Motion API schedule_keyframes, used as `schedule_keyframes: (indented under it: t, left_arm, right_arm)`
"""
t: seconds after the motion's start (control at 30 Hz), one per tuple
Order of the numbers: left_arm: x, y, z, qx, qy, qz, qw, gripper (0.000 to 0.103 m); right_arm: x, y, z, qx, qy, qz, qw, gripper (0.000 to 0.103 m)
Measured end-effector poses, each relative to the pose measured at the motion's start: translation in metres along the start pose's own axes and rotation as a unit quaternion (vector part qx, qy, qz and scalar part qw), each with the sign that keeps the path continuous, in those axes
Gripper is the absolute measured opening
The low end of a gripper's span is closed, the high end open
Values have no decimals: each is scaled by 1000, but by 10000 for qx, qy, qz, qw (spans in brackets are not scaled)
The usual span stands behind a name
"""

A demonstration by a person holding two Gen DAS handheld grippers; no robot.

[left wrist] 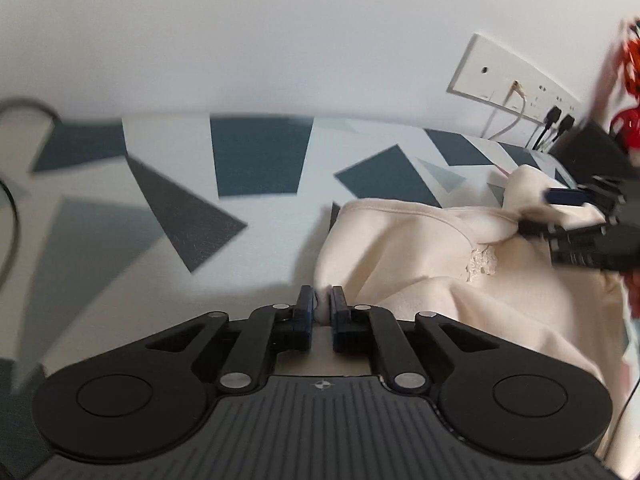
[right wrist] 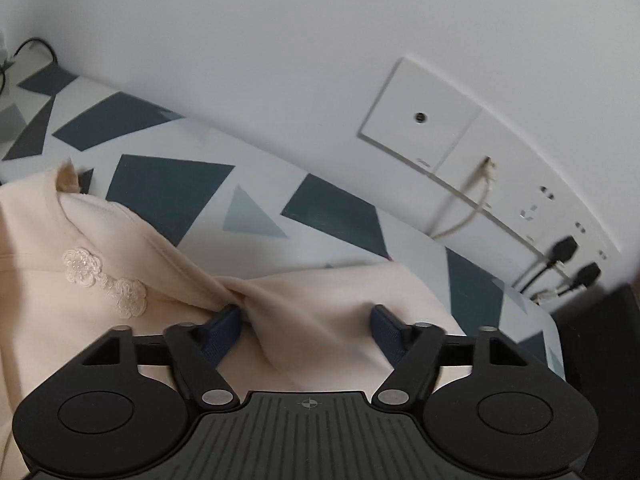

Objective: Fold clothes

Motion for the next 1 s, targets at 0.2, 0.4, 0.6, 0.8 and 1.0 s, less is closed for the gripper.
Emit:
schedule_keyframes:
  t: [0.2,0.4,0.6,0.8,1.0]
  left_arm:
    - [7,6,-50,-75,-713,-65,9974,6]
    - [3,26,-99,-582,-1366,-99,9889,6]
    - [3,39,-99,-1081,-1304,-187,9854,6]
    - [-1,57,-83,-1175,-1116,-479,9856,6]
    - [-3,76,-67,-1177,-886,-937,9846,7]
  right_arm:
    - [-20,-16,-39,-224,-458,404,9979,9]
    - [-32,-56,-86,24,-1042,682,9922,6]
    - [-17,-125,-153,666,-2258,2308,9441,6]
    - [43,-174,-147,978,-1746,3454,9169,6]
    - [104,-141,-80,670,87,2997,9516,30]
Point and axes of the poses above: each gripper's, at about its wrist camera, not at the fingertips, and z roughly the way its jaws point, y to its left, x to its underside, the point moved 5 cm from there along z, roughly the way its jaws point, and after that the axes turned 12 degrees about y, right-handed, at the moved point
